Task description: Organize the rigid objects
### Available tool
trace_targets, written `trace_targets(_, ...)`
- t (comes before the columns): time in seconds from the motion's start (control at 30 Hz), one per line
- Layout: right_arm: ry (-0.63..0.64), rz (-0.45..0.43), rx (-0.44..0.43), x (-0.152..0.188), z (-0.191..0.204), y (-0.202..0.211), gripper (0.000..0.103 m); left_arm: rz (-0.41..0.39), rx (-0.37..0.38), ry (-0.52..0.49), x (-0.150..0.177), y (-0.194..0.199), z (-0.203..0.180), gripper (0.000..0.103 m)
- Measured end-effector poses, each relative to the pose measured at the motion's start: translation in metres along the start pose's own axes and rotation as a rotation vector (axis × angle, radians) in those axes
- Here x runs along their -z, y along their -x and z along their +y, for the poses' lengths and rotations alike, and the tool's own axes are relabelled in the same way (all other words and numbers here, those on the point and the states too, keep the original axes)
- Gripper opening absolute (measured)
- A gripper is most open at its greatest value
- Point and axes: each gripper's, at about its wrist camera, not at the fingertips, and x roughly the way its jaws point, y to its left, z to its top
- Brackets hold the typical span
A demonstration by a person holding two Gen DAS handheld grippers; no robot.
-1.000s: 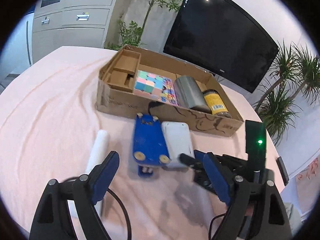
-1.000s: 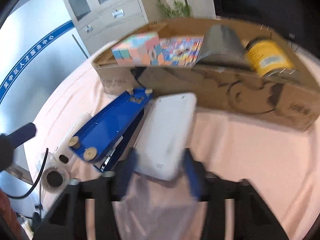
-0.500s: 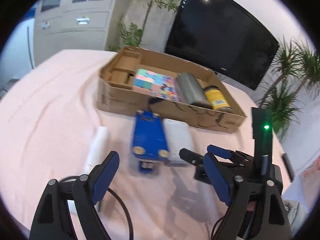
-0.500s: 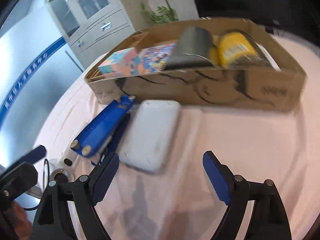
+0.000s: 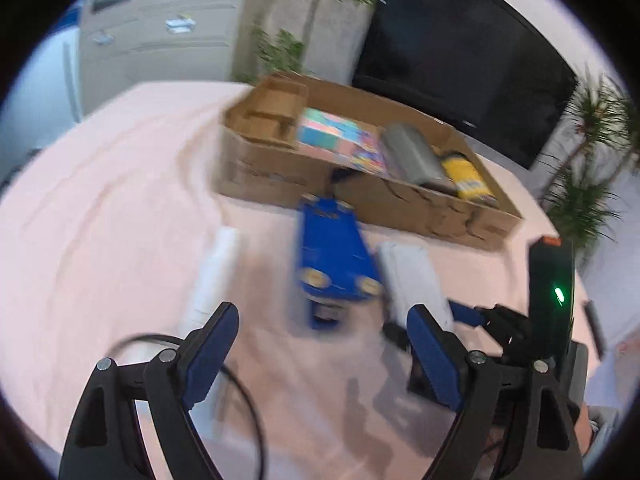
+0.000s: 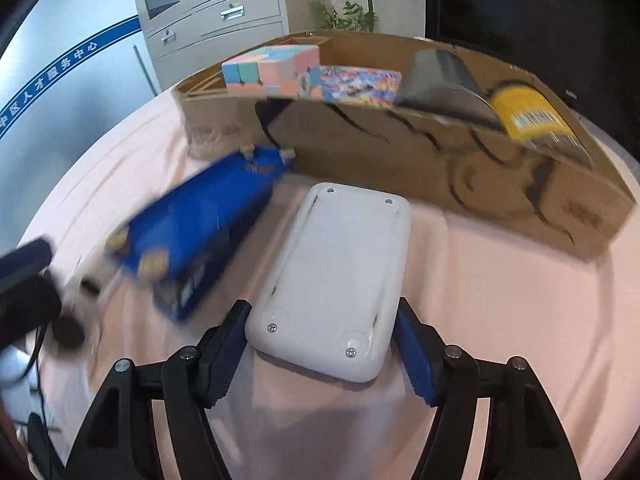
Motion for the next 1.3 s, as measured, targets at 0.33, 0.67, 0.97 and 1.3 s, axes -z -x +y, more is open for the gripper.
trace_targets(0.33,0.15,0.016,-0.152,0.075,-0.013,0.06,0.07,0.339,0.407,0.091,0.034,-0.058,-0.048,0.07)
trace_targets(0.67,0.307,-0.113,0.076,0.095,0.013,0.075,0.063,0.396,0.462,0.153,0.035,-0.07,-0.063,0.04)
trace_targets(0.97,-0.313,-0.118,-0.162,0.084,-0.122,0.101,0.048,0.287,0.482,-0.025,-0.014,-0.072,-0.133,0.044)
trace_targets(1.3,-0.043,-0.092,-0.005,0.082,-0.09,0.108,0.075,0.306,0.334,0.058,0.004,-0.085,-0.103,0.068)
